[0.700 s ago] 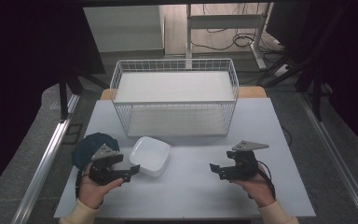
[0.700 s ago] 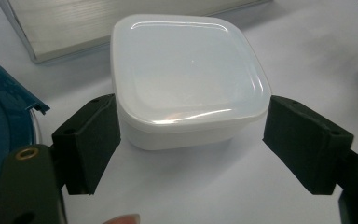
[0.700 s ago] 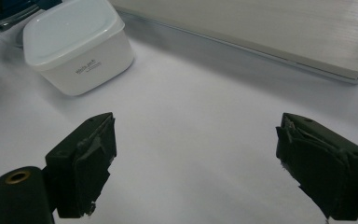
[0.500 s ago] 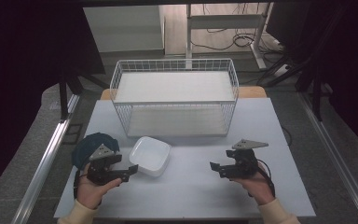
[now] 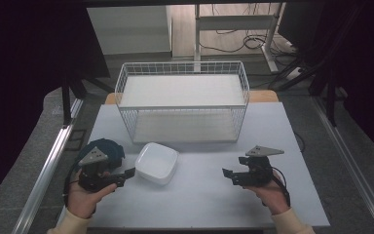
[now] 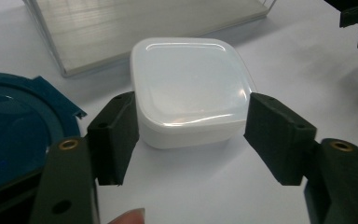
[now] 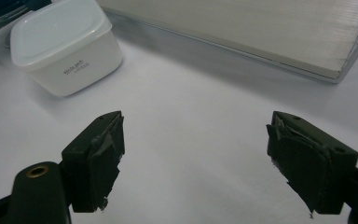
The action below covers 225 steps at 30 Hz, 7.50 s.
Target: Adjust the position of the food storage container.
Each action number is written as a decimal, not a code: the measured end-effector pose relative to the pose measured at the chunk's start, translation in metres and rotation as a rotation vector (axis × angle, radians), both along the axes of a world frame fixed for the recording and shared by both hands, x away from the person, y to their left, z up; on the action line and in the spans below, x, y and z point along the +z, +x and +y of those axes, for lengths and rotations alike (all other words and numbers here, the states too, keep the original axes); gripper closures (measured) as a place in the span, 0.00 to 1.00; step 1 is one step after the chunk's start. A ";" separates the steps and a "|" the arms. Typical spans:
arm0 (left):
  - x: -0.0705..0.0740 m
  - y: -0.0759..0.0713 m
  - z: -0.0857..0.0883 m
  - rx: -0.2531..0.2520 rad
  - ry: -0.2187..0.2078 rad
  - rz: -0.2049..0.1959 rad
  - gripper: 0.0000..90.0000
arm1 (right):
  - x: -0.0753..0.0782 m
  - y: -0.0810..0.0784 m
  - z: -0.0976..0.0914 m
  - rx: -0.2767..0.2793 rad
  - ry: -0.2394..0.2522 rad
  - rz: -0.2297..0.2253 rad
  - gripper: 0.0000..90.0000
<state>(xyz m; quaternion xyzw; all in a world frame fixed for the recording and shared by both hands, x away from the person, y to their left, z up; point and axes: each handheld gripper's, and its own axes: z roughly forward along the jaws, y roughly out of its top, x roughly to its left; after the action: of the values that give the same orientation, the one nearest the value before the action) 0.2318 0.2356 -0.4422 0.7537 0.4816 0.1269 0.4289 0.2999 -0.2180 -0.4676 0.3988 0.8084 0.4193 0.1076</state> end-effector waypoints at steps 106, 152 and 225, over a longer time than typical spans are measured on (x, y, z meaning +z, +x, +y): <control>-0.048 0.074 0.078 -0.138 0.184 0.243 1.00 | -0.010 0.008 -0.003 -0.020 -0.063 0.029 0.21; -0.032 0.024 0.106 0.023 0.122 0.207 1.00 | -0.005 0.006 -0.003 -0.028 -0.059 0.020 0.21; -0.026 -0.033 0.078 0.139 -0.051 0.143 0.22 | 0.005 -0.039 0.027 0.023 0.004 0.023 0.20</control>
<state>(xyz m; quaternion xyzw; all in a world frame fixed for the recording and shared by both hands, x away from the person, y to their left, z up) 0.1989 0.3136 -0.4678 0.7145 0.5650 0.0898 0.4028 0.2612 -0.1913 -0.4628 0.3945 0.8134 0.4174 0.0925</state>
